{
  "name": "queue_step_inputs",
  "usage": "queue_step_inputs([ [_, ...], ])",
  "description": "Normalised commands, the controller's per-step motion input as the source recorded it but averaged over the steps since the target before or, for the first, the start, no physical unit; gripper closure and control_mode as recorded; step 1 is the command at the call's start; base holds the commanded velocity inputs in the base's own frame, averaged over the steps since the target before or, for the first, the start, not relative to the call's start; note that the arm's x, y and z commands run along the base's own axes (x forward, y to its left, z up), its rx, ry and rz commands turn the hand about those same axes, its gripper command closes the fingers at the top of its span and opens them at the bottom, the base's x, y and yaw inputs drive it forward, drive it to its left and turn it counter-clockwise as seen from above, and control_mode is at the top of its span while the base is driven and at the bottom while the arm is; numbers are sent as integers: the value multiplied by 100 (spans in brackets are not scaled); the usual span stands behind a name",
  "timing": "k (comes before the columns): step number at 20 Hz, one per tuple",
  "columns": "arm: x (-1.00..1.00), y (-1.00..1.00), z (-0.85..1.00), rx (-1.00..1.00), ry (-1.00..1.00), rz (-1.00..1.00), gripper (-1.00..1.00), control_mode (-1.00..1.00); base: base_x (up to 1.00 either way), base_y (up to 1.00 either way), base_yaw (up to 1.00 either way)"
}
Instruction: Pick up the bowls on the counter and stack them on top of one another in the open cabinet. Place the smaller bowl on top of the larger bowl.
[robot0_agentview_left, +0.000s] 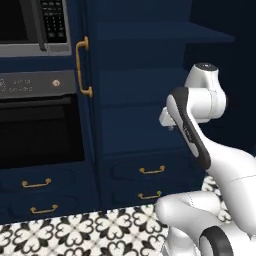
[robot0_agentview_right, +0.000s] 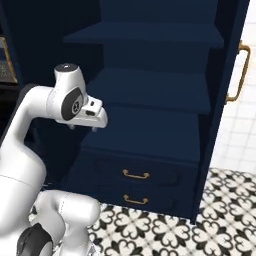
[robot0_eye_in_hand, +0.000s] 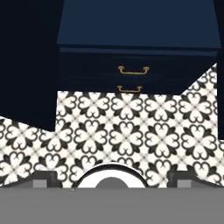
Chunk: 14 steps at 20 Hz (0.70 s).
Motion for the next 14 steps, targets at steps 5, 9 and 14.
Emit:
queue_step_inputs([
  [5,0,0,0,0,0,0,-100,100,-80,20,45],
  [9,0,0,0,0,0,0,-100,100,-63,37,51],
  [14,0,0,0,0,0,0,-100,100,-13,50,59],
])
